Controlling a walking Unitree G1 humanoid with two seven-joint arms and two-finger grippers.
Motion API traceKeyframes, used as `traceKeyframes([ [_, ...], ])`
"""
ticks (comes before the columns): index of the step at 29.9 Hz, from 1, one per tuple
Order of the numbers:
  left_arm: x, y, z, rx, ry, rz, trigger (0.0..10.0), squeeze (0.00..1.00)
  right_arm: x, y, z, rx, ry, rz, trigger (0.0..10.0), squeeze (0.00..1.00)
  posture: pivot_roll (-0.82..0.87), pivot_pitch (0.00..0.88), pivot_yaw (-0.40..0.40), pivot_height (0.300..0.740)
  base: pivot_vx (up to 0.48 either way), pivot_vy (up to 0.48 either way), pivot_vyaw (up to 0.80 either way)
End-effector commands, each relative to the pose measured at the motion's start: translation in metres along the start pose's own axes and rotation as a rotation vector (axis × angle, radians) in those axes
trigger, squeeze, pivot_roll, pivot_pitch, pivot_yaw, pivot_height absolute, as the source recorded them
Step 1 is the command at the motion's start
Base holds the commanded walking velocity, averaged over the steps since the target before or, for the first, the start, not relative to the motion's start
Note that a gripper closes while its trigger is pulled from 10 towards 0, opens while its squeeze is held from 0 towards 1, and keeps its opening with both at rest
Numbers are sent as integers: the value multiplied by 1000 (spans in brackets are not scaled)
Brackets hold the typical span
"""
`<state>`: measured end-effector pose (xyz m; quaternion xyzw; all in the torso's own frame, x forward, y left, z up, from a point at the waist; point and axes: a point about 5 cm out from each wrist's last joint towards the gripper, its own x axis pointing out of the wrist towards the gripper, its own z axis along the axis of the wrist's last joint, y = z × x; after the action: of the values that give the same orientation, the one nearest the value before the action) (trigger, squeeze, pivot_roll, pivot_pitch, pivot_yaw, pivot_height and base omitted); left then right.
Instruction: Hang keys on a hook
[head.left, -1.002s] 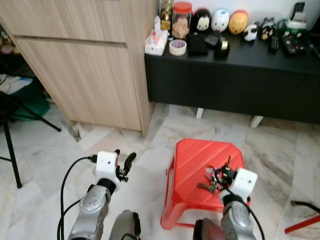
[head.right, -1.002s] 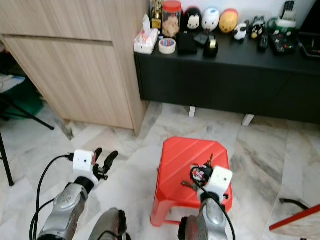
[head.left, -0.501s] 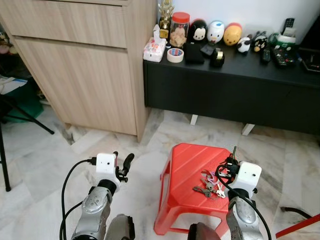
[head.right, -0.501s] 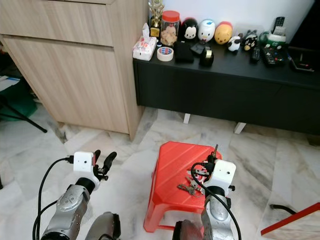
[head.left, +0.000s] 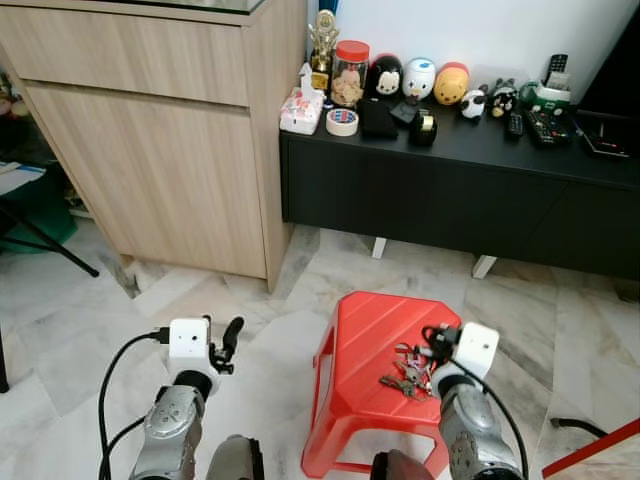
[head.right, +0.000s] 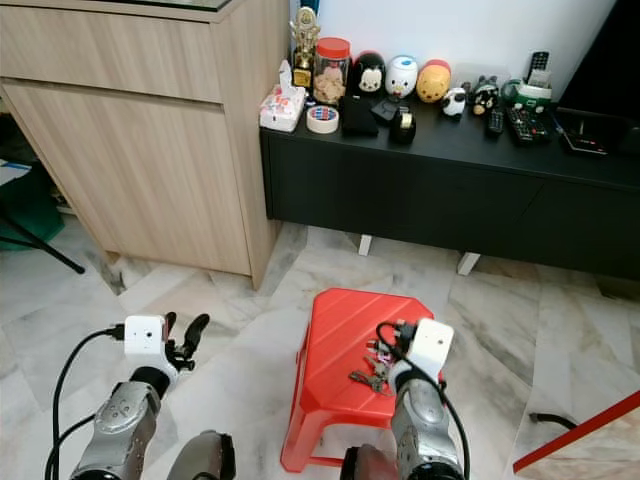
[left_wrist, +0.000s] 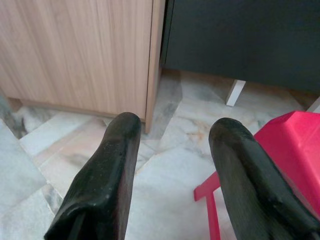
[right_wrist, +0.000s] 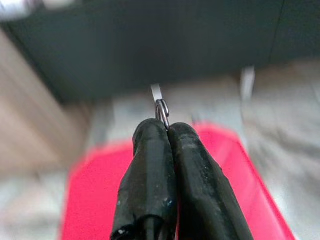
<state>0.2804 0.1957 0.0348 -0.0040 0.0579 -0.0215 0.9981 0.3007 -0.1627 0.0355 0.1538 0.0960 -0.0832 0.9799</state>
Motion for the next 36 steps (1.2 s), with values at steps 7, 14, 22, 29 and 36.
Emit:
traceKeyframes([
  [7, 2, -8, -2, 14, 3, -35, 10000, 0, -3, -3, 7, -126, -88, 29, 10000, 0, 77, 6, -74, 637, 0, 0, 0],
  [14, -3, -8, -12, 8, 36, -26, 10000, 0, -10, -8, 0, -128, -94, 9, 10000, 0, 74, 0, -76, 637, 0, 0, 0],
  [22, -10, 2, -25, -17, 93, 24, 10000, 0, -10, -3, 2, -164, -120, 50, 10000, 0, 74, 0, -83, 671, 0, 0, 0],
  [29, -24, 16, -43, 9, 181, 59, 10000, 0, -9, 0, 4, -161, -135, 58, 10000, 0, 79, 0, -86, 716, 0, 0, 0],
  [36, -34, 27, -53, 19, 228, 84, 10000, 0, -11, -1, 4, -158, -136, 49, 10000, 0, 84, 12, -80, 740, 0, 0, 0],
])
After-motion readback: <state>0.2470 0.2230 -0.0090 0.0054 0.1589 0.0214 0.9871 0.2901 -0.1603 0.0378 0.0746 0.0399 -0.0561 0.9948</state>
